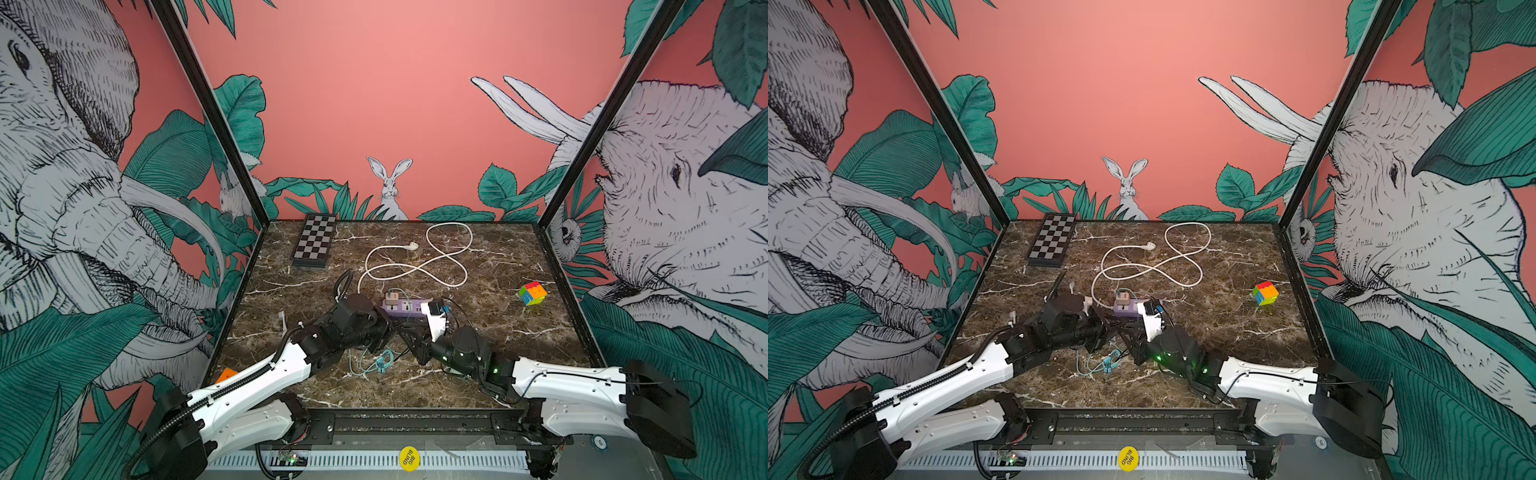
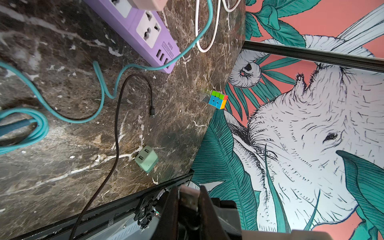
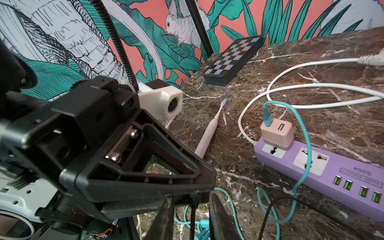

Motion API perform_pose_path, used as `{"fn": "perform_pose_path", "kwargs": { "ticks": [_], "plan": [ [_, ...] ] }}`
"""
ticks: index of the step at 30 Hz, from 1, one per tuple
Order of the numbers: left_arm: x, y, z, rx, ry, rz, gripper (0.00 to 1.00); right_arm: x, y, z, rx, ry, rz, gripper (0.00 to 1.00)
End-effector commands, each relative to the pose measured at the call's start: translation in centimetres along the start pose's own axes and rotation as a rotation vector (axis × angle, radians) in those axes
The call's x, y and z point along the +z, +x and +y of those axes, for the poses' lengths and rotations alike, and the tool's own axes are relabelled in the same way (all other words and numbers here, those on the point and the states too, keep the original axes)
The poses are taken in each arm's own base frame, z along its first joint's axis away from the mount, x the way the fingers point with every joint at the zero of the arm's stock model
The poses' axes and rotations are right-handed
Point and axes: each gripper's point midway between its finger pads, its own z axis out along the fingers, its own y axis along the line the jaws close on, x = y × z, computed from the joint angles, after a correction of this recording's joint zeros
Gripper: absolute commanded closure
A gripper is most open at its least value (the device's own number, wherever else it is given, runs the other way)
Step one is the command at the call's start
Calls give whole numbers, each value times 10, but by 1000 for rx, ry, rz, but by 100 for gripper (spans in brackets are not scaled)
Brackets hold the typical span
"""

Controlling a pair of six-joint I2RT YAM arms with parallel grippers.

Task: Charge the electric toothbrush
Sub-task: Pick up the charging cable from the center of the board.

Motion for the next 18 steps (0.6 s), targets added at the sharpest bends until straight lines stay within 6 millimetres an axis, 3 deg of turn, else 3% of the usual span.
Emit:
{"fn": "perform_pose_path", "kwargs": {
  "ticks": [1,18],
  "plan": [
    [-3,1,-3,-7,24,0,100,4,-18,11,16,-27,-59,72],
    [-6,2,-6,-5,37,2,100,13,-13,3,18,20,-40,80]
  ]
}}
